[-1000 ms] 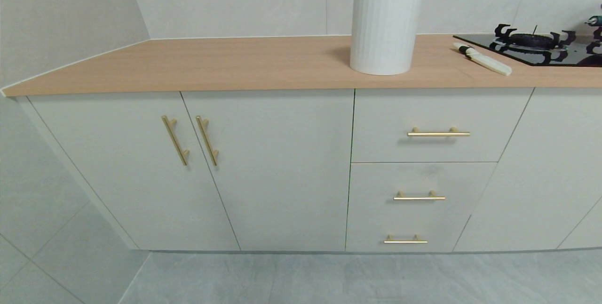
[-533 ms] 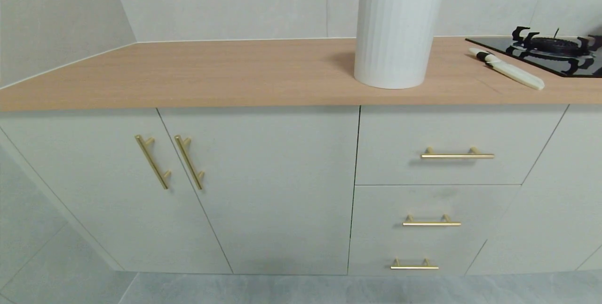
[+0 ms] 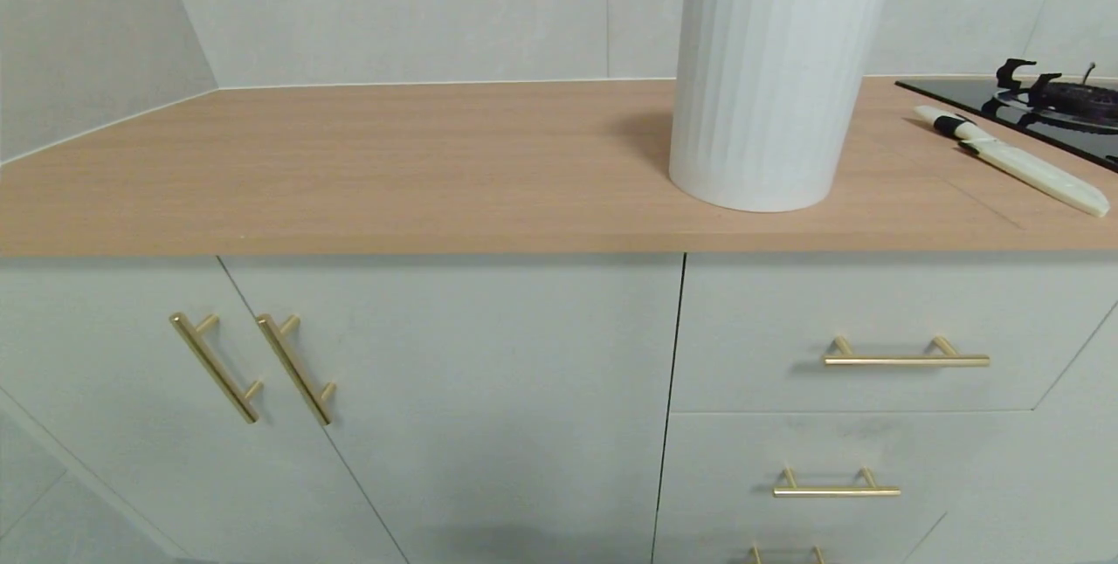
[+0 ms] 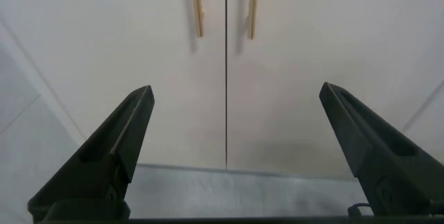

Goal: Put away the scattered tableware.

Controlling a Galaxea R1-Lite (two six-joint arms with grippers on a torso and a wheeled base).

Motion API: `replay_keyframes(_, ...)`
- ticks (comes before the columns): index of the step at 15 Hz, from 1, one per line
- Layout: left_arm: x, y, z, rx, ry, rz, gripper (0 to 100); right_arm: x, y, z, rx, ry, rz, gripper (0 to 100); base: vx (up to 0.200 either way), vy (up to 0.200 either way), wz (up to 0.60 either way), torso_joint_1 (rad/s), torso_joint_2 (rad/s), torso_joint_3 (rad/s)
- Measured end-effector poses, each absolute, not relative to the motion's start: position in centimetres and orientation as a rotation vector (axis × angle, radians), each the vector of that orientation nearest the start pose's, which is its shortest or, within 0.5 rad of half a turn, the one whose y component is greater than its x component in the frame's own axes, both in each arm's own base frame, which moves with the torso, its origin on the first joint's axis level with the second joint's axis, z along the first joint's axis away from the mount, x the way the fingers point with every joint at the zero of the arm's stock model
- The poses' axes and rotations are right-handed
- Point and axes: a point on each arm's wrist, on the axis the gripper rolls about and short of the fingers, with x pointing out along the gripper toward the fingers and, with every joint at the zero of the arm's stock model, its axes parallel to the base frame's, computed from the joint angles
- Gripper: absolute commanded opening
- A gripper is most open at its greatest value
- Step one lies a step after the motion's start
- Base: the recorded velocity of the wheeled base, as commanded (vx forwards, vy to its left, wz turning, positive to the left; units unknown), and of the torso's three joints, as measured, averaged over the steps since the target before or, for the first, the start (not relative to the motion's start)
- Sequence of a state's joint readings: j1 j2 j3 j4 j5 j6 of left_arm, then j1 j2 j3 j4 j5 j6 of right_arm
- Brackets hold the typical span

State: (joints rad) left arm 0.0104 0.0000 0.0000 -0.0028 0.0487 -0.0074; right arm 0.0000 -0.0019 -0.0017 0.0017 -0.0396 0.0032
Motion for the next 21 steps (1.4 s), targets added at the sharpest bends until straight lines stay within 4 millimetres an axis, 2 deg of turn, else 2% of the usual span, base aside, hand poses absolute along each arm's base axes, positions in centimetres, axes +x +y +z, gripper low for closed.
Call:
replay_keyframes(7, -2.28, 0.09, 7.58, -0.007, -0.003, 0.059, 100, -2.31, -0.09, 7.57, 0.003, -0.002, -0.040, 100, 0.000, 0.000, 0.00, 0.000, 0.00, 0.000)
replay_keyframes(10, -2.29, 0.09, 7.59, -0.008, -0.003, 0.059, 100, -2.31, -0.09, 7.57, 0.003, -0.002, -0.040, 100, 0.000, 0.000, -0.60, -0.004, 0.00, -0.002)
replay_keyframes(21, -2.28, 0.09, 7.58, -0.009, -0.003, 0.059, 100, -2.30, -0.09, 7.57, 0.003, -0.001, -0.040, 100, 0.000, 0.000, 0.00, 0.000, 0.00, 0.000)
